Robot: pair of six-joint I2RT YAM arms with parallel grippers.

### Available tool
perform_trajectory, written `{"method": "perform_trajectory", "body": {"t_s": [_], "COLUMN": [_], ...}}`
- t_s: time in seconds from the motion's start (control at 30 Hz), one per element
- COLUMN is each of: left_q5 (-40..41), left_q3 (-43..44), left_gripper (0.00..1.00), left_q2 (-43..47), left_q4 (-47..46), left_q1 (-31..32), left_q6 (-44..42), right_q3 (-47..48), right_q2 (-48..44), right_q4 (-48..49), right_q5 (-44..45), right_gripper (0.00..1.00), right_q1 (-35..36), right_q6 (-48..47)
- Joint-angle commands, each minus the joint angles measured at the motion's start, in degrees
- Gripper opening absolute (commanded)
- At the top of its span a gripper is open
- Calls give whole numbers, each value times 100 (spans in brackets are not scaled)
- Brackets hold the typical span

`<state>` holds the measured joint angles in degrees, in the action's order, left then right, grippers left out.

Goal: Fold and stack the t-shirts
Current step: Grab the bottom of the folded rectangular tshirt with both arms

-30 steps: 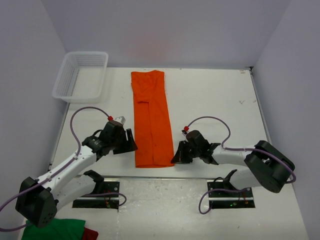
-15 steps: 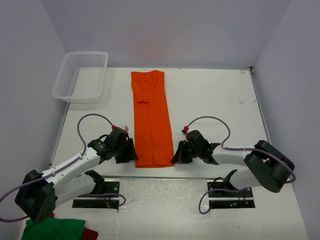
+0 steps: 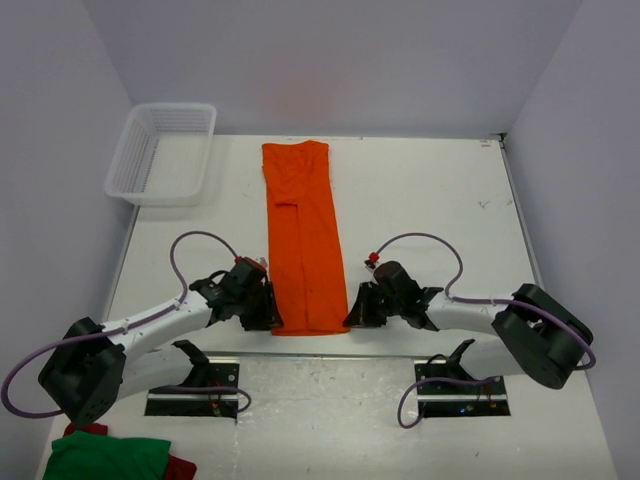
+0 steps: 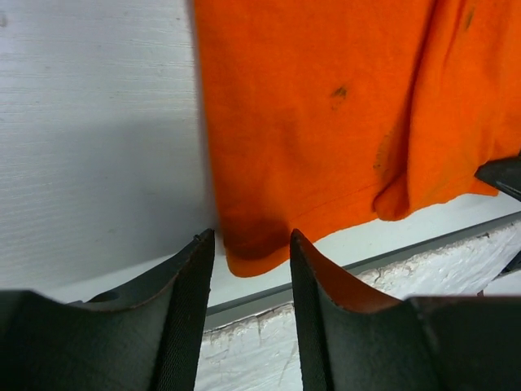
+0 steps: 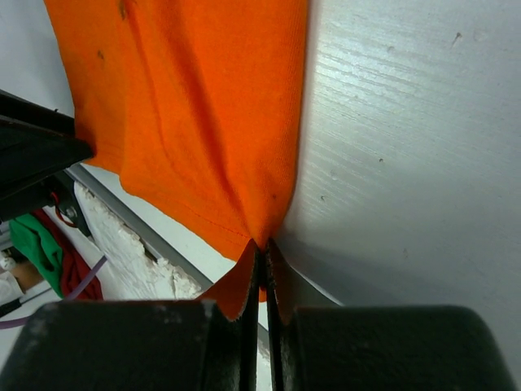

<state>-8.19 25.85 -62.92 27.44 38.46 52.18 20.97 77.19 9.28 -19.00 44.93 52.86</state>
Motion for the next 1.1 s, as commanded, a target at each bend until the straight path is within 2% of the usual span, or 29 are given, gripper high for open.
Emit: {"method": "perform_trajectory", "body": {"t_s": [0.0, 0.17, 0.23, 0.4, 0.53, 0.63, 0.73, 1.07], "left_q5": [-122, -236, -350, -324, -193, -201, -236, -298], "left_q3": [-106, -237, -290, -457, -466, -536, -624, -774], "left_gripper": [43, 32, 1, 0, 0, 0, 0, 0], "left_q2": [-80, -107, -72, 463, 1026, 1167, 1220, 1414], "left_q4": [-274, -441, -512, -310, 207, 332, 332, 376], "left_q1": [127, 153, 162, 224, 338, 399, 417, 470], "left_q6": [178, 240, 240, 432, 591, 618, 644, 653], "right_q3": [-58, -58, -23, 74, 65, 205, 258, 21], "right_q2": [-64, 42, 156, 227, -220, -485, -731, -1092], "right_q4": [30, 83, 100, -119, -496, -1092, -1279, -1358], "right_q5": [99, 90, 72, 186, 475, 704, 723, 767], "right_gripper": [0, 0, 0, 0, 0, 0, 0, 0], "right_q1": [-19, -19, -19, -19, -2, 244, 411, 640], "right_q6": [-92, -100, -109, -258, -355, -435, -374, -232]}}
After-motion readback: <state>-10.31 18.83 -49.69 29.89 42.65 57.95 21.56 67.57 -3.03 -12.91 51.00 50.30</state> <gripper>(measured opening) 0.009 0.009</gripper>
